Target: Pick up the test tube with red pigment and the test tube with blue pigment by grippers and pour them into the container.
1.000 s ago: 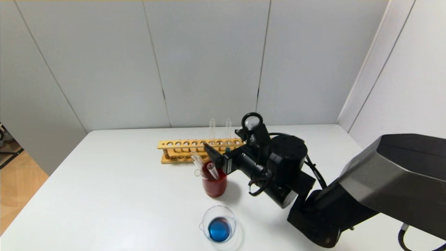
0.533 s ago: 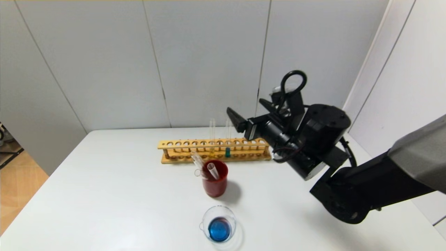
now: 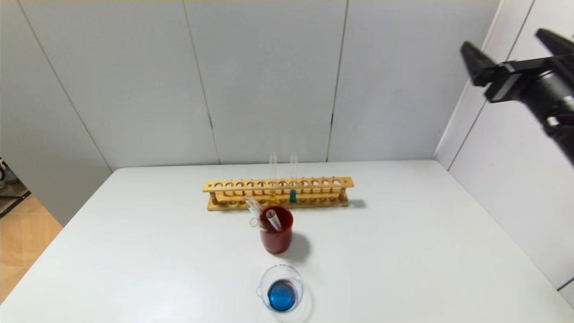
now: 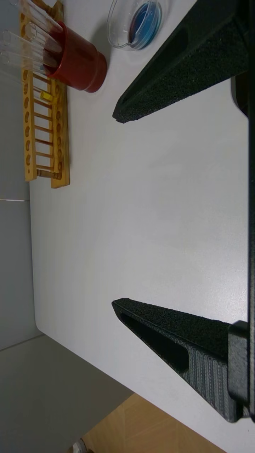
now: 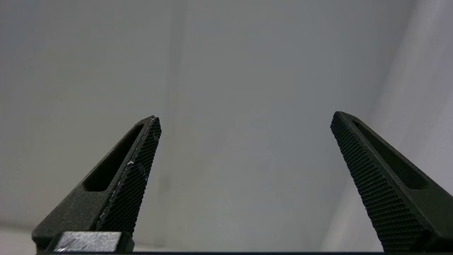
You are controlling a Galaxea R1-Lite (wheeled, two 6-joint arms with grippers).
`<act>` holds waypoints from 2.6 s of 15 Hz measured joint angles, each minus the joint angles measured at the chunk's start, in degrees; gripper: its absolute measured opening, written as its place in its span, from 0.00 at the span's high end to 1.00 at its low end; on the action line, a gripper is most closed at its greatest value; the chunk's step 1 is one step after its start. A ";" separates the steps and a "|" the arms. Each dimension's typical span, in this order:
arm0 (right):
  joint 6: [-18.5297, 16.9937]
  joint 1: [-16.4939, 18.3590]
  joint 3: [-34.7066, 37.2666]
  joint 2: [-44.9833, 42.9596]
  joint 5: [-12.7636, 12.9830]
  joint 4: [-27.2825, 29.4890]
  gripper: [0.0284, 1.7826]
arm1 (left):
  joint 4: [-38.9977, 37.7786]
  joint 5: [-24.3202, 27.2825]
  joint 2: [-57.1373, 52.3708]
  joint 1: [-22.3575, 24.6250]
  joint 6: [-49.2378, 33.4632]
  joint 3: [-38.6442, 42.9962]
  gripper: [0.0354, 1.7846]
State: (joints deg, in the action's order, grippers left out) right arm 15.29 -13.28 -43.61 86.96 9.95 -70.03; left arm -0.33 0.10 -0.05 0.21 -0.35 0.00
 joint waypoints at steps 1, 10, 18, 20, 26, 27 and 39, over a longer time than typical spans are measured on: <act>0.89 2.39 1.02 -5.95 0.57 3.69 0.02 | 0.00 0.01 0.00 -0.02 0.00 0.00 0.02; 4.36 7.63 -0.22 -61.62 11.15 66.46 0.02 | 0.02 -0.02 0.00 -0.02 0.00 0.00 0.02; -14.17 9.47 8.11 -70.36 11.52 74.06 0.02 | 0.02 0.00 0.00 -0.02 -0.02 0.00 0.02; -16.52 16.08 7.80 -69.86 7.22 73.64 0.02 | 0.00 0.00 0.00 -0.02 0.00 0.00 0.02; -23.44 12.34 11.30 -73.03 -1.96 73.75 0.02 | 0.02 0.00 0.00 -0.02 -0.02 0.00 0.02; -23.53 12.24 13.73 -74.42 -2.90 73.45 0.02 | 0.00 -0.02 0.00 -0.02 -0.02 0.00 0.02; -11.57 13.23 42.84 -86.86 -10.79 71.46 0.02 | 0.00 0.01 0.00 -0.02 -0.05 0.00 0.02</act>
State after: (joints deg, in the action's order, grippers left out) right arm 3.72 -0.05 -0.77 0.10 -0.84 1.43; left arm -0.33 0.11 -0.05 0.18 -0.40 0.00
